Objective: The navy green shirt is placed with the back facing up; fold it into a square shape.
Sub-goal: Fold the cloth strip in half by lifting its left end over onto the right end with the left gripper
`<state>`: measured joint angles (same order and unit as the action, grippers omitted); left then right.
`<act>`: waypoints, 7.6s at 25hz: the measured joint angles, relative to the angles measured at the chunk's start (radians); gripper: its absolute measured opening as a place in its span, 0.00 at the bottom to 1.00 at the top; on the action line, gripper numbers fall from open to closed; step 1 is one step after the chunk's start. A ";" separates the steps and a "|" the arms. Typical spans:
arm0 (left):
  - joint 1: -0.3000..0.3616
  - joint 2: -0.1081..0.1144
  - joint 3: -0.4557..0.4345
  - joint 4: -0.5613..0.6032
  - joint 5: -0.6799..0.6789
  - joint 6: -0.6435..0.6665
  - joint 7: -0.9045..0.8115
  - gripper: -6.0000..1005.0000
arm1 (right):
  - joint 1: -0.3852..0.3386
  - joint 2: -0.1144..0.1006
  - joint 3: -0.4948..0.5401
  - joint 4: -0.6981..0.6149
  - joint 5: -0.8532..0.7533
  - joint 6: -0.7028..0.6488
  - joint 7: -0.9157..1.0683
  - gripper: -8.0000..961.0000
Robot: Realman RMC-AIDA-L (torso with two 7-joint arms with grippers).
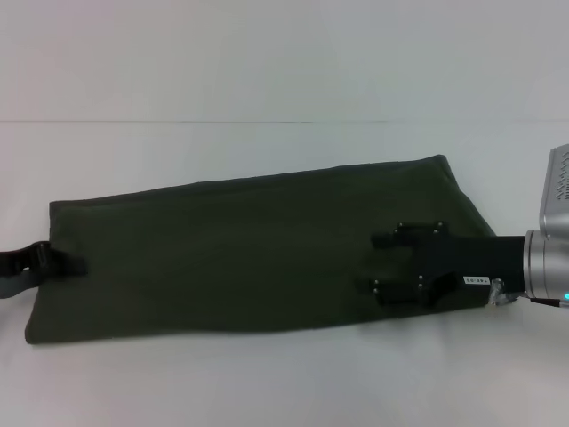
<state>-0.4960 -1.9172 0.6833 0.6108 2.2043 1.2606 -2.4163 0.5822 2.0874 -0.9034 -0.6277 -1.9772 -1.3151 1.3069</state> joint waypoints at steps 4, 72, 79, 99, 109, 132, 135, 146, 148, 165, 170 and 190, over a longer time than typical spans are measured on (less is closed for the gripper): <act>-0.011 -0.001 0.008 -0.001 0.001 -0.041 0.000 0.05 | 0.005 0.000 0.000 0.003 0.000 0.000 0.000 0.83; -0.001 -0.075 -0.074 0.251 0.114 -0.089 -0.070 0.87 | 0.062 0.011 -0.055 0.059 0.080 0.006 -0.026 0.83; -0.012 -0.073 -0.068 0.122 0.117 -0.197 -0.037 0.87 | 0.062 0.011 -0.055 0.059 0.080 0.008 -0.026 0.83; -0.019 -0.072 -0.074 0.096 0.109 -0.258 -0.007 0.87 | 0.064 0.011 -0.055 0.059 0.080 0.008 -0.025 0.83; -0.016 -0.069 -0.070 0.088 0.115 -0.273 -0.006 0.87 | 0.064 0.011 -0.055 0.059 0.080 0.008 -0.026 0.83; 0.010 -0.047 -0.103 0.093 0.115 -0.238 -0.004 0.87 | 0.064 0.011 -0.055 0.059 0.081 0.008 -0.026 0.83; 0.010 -0.050 -0.102 0.080 0.115 -0.255 0.006 0.87 | 0.064 0.011 -0.055 0.059 0.081 0.008 -0.026 0.83; 0.007 -0.059 -0.100 0.069 0.115 -0.276 0.019 0.87 | 0.064 0.011 -0.055 0.059 0.081 0.008 -0.026 0.83; 0.007 -0.060 -0.099 0.069 0.115 -0.277 0.020 0.87 | 0.064 0.011 -0.055 0.059 0.081 0.008 -0.026 0.83; 0.000 -0.062 -0.096 0.058 0.111 -0.257 0.021 0.87 | 0.064 0.011 -0.055 0.059 0.081 0.008 -0.023 0.83; -0.007 -0.063 -0.096 0.042 0.112 -0.257 0.021 0.87 | 0.063 0.011 -0.055 0.059 0.081 0.006 -0.022 0.83; -0.052 -0.068 -0.100 0.003 0.104 -0.196 0.020 0.87 | 0.059 0.011 -0.055 0.059 0.081 0.002 -0.023 0.83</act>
<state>-0.5476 -1.9848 0.5835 0.6137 2.3080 1.0650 -2.3959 0.6407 2.0983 -0.9587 -0.5691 -1.8960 -1.3133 1.2842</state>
